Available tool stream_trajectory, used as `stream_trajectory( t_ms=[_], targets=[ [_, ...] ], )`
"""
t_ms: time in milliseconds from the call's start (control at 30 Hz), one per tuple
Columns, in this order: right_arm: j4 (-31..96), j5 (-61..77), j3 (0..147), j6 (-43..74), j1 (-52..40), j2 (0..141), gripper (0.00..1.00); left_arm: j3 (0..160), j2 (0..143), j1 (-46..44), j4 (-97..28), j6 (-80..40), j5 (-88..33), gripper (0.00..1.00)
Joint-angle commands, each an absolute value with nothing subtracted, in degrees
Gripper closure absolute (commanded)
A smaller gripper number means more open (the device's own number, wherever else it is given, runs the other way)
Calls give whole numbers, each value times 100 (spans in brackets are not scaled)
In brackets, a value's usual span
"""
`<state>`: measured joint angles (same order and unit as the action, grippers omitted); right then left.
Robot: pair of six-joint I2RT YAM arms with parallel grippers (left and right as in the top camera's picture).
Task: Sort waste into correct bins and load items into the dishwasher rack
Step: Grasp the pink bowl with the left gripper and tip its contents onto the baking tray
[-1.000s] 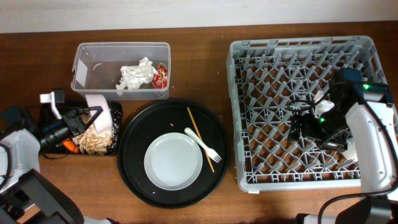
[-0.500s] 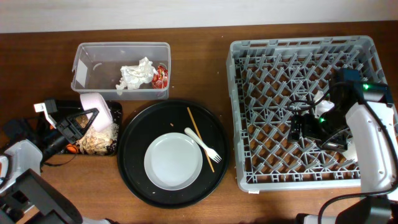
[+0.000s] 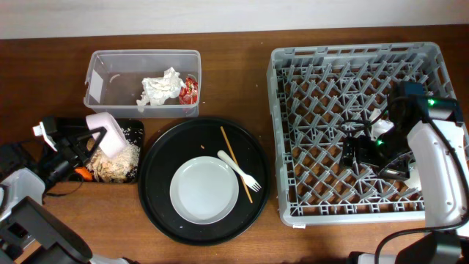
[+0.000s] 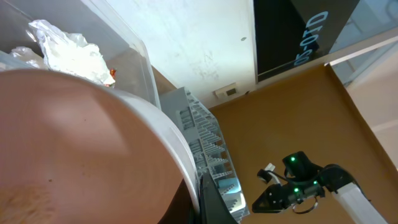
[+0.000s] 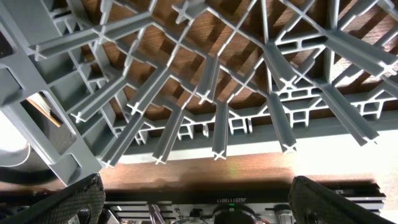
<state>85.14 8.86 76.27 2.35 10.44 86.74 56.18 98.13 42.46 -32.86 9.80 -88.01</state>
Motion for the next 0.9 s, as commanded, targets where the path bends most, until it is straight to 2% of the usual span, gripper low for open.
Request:
stream_trajectory(
  t_ms=[0, 67, 100, 133, 167, 200, 233, 267, 300, 333, 367, 400, 433, 467, 500, 567, 600, 633, 667, 700, 733, 767, 867],
  targets=[
    [8530, 838, 7638, 174, 1009, 8661, 2, 5629, 9970, 4268, -3216, 113, -8036, 100],
    [8545, 836, 7638, 174, 1009, 8661, 2, 5629, 9981, 4244, -3350, 357, -9019, 100],
    [8543, 838, 7638, 174, 1009, 8661, 2, 5629, 9957, 4244, -3229, 613, -8613, 99],
    [8545, 836, 7638, 172, 1009, 8661, 1, 5627, 9985, 4257, -3282, 445, -8604, 100],
    [8547, 838, 7638, 174, 1009, 8661, 2, 5640, 9935, 4230, -3336, 812, -8993, 100],
    [8543, 836, 7638, 174, 1009, 8661, 2, 5640, 9942, 4235, -3173, 655, -8495, 99],
    [8549, 836, 7638, 172, 1009, 8661, 2, 5638, 9942, 4261, -3216, 248, -8849, 100],
    [8549, 836, 7638, 172, 1009, 8661, 2, 5651, 9929, 4250, -3146, 381, -8954, 100],
    [8545, 836, 7638, 172, 1009, 8661, 2, 5651, 9948, 4270, -3000, -23, -8346, 100],
    [8549, 836, 7638, 172, 1009, 8661, 2, 5647, 9955, 4307, -2993, -84, -9015, 100],
    [8547, 836, 7638, 172, 1009, 8661, 2, 5669, 9889, 4313, -3092, 32, -9019, 100],
    [8536, 836, 7638, 172, 1009, 8661, 2, 5669, 9889, 4322, -2930, 99, -8707, 100],
    [8532, 836, 7638, 172, 1009, 8661, 2, 5660, 9924, 4331, -2941, -414, -8278, 100],
    [8547, 836, 7638, 172, 1009, 8661, 2, 5662, 9904, 4305, -3114, -259, -9024, 100],
    [8545, 836, 7638, 172, 1009, 8661, 2, 5660, 9841, 4303, -2989, 320, -8952, 100],
    [8530, 836, 7638, 172, 1009, 8661, 2, 5640, 9889, 4316, -2939, -346, -7736, 100],
    [8530, 836, 7638, 172, 1009, 8661, 2, 5634, 9889, 4300, -2912, -45, -8840, 100],
    [8530, 836, 7638, 172, 1009, 8661, 2, 5658, 9856, 4270, -2971, 25, -9021, 100],
    [8523, 836, 7638, 172, 1009, 8661, 2, 5655, 9832, 4272, -2746, 213, -8661, 100],
    [8525, 836, 7638, 172, 1009, 8661, 2, 5653, 9843, 4281, -2818, -294, -7926, 100],
    [8527, 836, 7638, 172, 1009, 8661, 2, 5686, 9813, 4204, -3022, 36, -9024, 100],
    [8514, 836, 7638, 172, 1009, 8661, 2, 5704, 9649, 4093, -3044, 471, -9021, 100],
    [8514, 836, 7638, 172, 1009, 8661, 2, 5706, 9100, 3570, -3065, 482, -9021, 100]
  ],
)
